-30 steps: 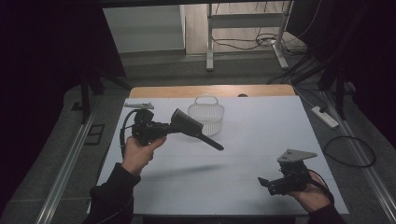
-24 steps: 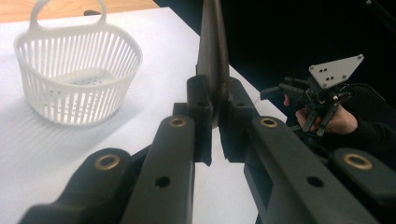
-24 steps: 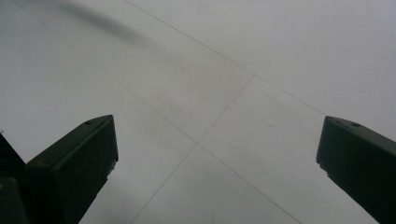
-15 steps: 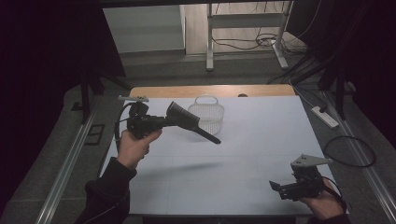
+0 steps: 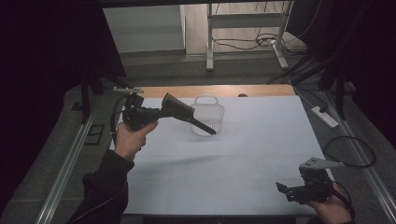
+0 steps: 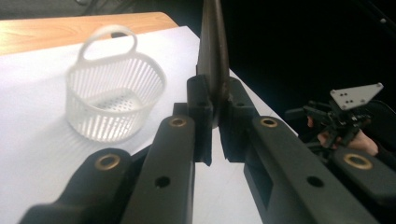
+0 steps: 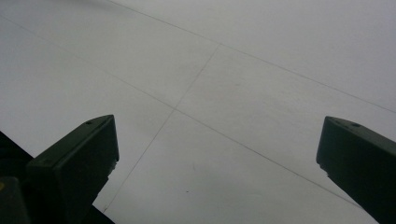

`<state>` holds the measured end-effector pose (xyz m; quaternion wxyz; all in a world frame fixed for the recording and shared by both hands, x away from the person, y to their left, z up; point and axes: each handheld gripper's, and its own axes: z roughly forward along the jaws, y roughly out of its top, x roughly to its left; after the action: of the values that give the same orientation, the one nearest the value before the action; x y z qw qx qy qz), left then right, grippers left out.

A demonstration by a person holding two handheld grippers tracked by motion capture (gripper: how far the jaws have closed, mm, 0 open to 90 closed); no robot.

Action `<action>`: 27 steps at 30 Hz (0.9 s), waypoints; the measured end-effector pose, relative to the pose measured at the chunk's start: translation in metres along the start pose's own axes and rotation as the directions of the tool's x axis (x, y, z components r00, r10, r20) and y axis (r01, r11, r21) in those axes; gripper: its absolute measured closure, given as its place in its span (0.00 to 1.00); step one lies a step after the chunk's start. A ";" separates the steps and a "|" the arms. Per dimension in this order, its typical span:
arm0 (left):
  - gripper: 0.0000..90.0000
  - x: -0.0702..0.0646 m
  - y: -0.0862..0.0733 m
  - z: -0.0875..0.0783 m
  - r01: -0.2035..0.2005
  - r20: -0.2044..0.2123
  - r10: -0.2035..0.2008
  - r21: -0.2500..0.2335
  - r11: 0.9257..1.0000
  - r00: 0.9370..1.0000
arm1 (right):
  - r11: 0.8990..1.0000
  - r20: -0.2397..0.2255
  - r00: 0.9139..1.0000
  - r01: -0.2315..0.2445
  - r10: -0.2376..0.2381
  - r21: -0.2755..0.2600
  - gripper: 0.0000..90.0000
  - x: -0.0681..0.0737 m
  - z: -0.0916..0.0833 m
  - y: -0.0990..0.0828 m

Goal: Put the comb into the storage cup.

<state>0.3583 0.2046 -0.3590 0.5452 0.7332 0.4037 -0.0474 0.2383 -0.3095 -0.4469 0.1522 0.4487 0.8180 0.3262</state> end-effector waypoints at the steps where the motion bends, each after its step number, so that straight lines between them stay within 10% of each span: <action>1: 0.93 0.001 0.001 0.000 0.002 -0.003 -0.002 -0.003 1.000 1.000 | 1.000 0.001 1.000 -0.001 0.001 -0.001 0.00 0.000 -0.001 0.000; 27: 0.93 0.030 0.028 0.019 0.043 -0.089 -0.045 -0.026 0.999 0.995 | 1.000 0.012 1.000 0.006 -0.006 -0.023 0.00 0.001 -0.005 -0.003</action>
<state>0.4032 0.2023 -0.3606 0.5340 0.7190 0.4444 -0.0215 0.2326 -0.3118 -0.4451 0.1633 0.4463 0.8146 0.3326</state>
